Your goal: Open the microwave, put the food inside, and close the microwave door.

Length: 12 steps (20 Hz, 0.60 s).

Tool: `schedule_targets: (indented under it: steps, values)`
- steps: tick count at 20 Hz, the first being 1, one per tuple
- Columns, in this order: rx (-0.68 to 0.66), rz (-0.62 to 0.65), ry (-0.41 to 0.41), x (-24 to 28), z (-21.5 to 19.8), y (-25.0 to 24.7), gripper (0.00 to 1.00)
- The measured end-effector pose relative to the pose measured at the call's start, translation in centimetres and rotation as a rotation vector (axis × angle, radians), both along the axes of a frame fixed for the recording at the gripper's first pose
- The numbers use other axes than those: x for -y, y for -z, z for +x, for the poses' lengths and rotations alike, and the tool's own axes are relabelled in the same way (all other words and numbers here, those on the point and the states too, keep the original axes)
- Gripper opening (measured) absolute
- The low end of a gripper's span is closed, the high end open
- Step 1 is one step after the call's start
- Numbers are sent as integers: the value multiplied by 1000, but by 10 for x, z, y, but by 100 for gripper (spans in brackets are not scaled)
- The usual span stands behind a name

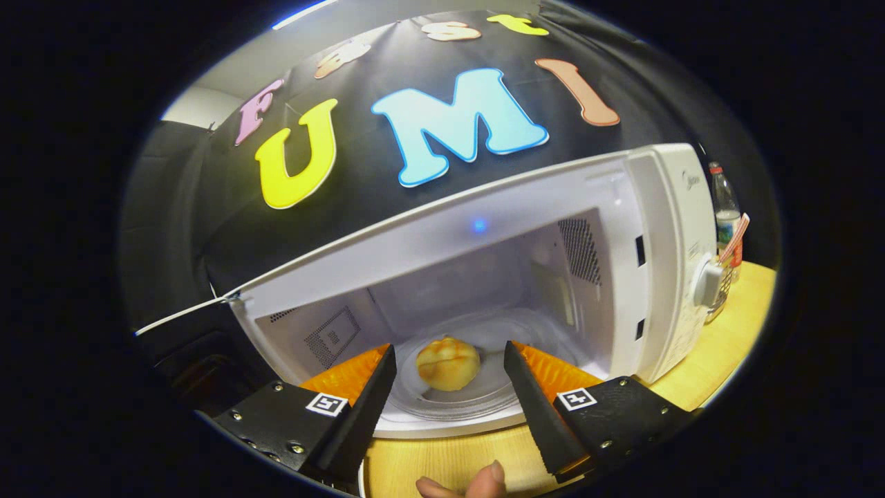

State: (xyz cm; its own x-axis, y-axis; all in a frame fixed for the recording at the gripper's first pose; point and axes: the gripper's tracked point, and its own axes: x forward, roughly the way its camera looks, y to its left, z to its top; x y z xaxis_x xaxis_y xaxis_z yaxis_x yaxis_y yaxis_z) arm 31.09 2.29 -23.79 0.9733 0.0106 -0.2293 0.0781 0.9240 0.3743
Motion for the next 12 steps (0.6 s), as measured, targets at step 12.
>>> schedule_targets:
  steps: [12]
  values:
    - [90, 67, -108, 17, -119, -76, 94]
